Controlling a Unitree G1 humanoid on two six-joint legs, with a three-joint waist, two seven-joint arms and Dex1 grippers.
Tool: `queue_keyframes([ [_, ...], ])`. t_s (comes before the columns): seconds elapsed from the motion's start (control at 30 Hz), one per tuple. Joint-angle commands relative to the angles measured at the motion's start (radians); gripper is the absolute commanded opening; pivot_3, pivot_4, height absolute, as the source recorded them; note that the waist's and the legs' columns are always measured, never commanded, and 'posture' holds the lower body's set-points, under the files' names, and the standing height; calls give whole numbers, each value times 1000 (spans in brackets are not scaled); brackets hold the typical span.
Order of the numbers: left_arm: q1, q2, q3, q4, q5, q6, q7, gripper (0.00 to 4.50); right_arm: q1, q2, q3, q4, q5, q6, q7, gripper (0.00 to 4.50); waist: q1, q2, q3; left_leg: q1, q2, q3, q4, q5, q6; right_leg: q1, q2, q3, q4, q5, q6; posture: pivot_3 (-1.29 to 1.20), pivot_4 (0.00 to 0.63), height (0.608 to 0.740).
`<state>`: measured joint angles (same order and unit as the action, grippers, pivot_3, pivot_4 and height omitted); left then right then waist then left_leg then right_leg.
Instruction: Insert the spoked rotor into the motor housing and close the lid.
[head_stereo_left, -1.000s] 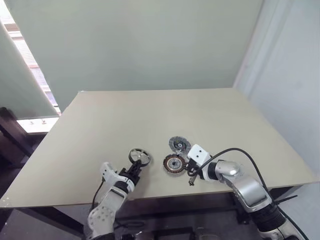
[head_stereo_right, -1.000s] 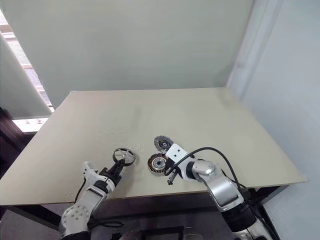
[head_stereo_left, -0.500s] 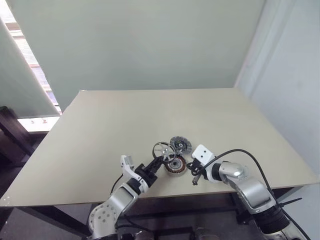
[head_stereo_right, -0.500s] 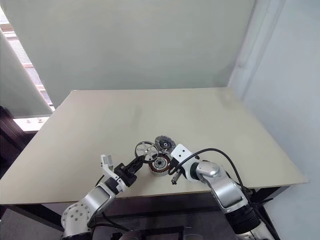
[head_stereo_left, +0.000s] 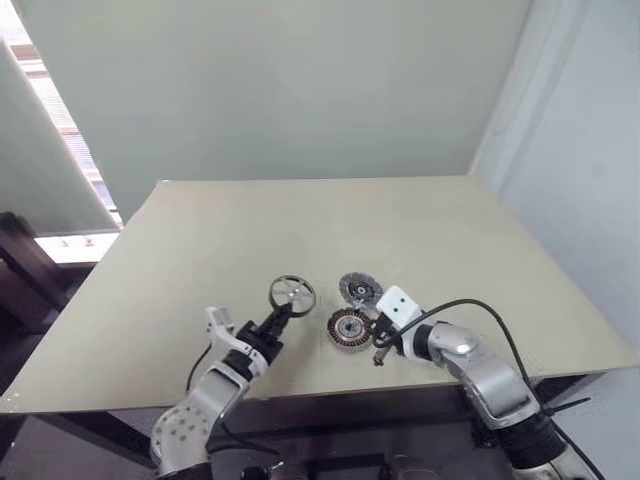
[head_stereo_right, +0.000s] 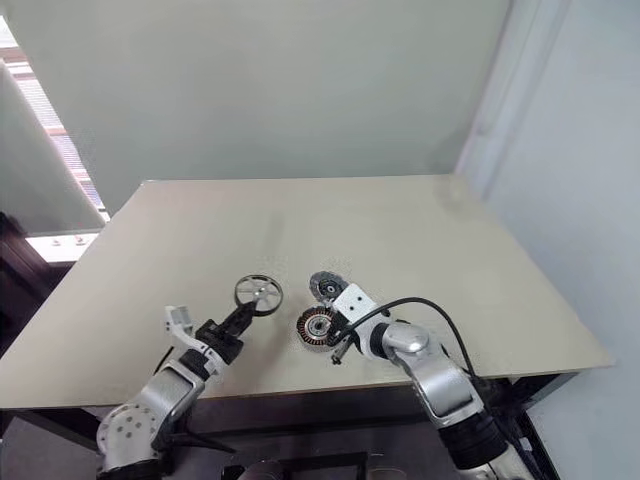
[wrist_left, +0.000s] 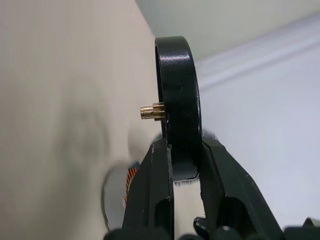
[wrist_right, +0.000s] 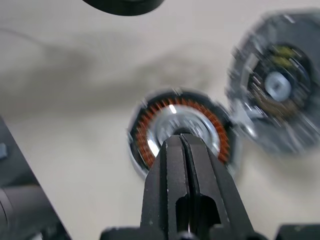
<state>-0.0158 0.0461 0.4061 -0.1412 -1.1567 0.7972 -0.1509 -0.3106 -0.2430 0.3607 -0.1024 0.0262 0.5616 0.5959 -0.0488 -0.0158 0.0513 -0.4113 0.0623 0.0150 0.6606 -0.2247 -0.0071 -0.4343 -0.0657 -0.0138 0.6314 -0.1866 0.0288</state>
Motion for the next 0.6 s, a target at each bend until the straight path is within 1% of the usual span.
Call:
queue_keyframes([
  [0.03,-26,3,-4,-23,-20,-20,-7,616,-54,36,-2,72,-16,-68,-30,0,0,0,0,0,0,0,0,0,0,2,0,0,-2,0,0,0,0,740],
  [0.2,-21,-6,-11,-29,-17,-34,-5,616,-88,70,-8,193,-38,-134,-64,0,0,0,0,0,0,0,0,0,0,5,0,0,-8,1,1,0,0,740],
  [0.37,-14,-12,-17,-38,-19,-42,0,616,-84,52,17,271,-74,-139,-57,0,-1,0,0,1,0,-1,-3,0,0,5,1,0,-7,1,1,0,0,740],
  [0.47,-6,-16,-20,-43,-19,-45,0,616,-75,46,22,285,-82,-143,-51,0,-1,0,0,1,0,-1,-4,1,3,5,1,0,-7,1,1,0,0,740],
  [0.6,-2,-17,-23,-44,-20,-45,2,616,-77,57,0,254,-68,-140,-53,0,-1,0,0,1,0,-1,-4,1,3,5,1,0,-7,1,1,0,0,740],
])
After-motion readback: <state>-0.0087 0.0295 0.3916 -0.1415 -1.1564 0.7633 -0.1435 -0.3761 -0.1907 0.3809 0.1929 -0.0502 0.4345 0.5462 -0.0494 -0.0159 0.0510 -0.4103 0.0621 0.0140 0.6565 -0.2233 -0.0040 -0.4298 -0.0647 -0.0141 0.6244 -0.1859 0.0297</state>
